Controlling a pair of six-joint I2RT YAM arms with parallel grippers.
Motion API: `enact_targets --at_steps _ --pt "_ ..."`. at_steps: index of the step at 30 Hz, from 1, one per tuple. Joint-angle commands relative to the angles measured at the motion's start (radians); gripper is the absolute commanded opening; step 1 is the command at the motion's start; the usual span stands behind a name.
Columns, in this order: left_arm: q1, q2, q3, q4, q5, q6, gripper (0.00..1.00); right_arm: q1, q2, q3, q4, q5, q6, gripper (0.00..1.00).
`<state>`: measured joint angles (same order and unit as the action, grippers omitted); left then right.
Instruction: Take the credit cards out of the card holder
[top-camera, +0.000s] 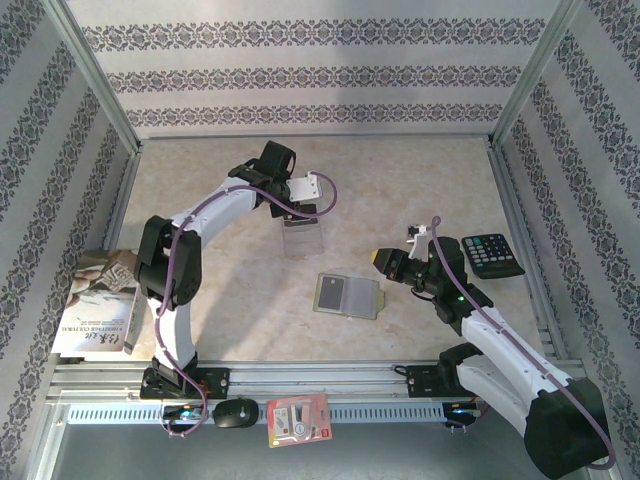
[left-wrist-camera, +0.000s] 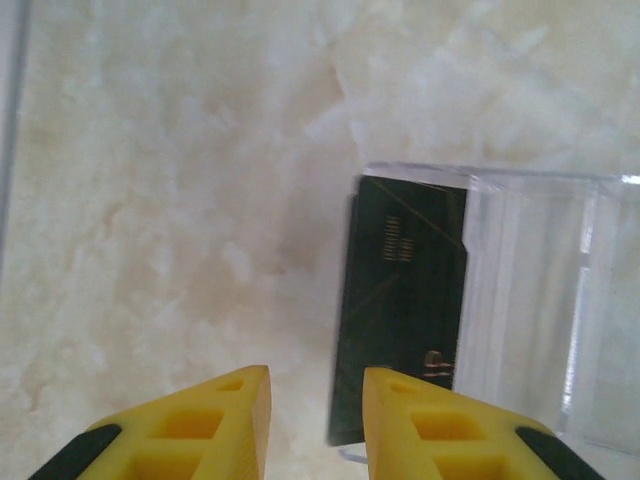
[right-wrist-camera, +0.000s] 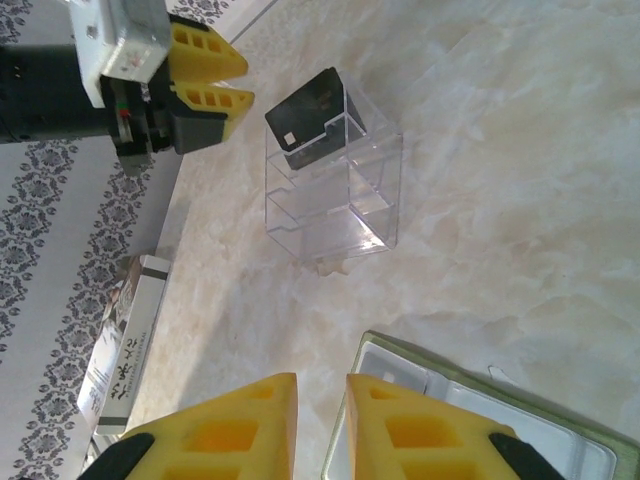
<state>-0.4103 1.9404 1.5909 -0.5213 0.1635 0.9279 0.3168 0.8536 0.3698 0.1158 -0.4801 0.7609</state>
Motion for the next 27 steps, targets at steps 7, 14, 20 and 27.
enact_targets --at_steps 7,14,20,27 --pt "0.007 -0.227 -0.051 0.271 -0.056 -0.277 0.42 0.128 0.035 0.051 -0.065 0.091 -0.066 0.29" --pt "0.007 -0.486 -0.205 0.346 0.049 -0.750 0.55 0.341 0.267 0.211 -0.247 0.316 -0.214 0.35" --pt "0.008 -0.741 -0.563 0.454 0.076 -1.166 0.52 0.498 0.492 0.368 -0.370 0.491 -0.326 0.39" --pt "0.006 -0.924 -0.942 0.550 0.130 -1.440 0.43 0.596 0.688 0.514 -0.477 0.626 -0.408 0.42"
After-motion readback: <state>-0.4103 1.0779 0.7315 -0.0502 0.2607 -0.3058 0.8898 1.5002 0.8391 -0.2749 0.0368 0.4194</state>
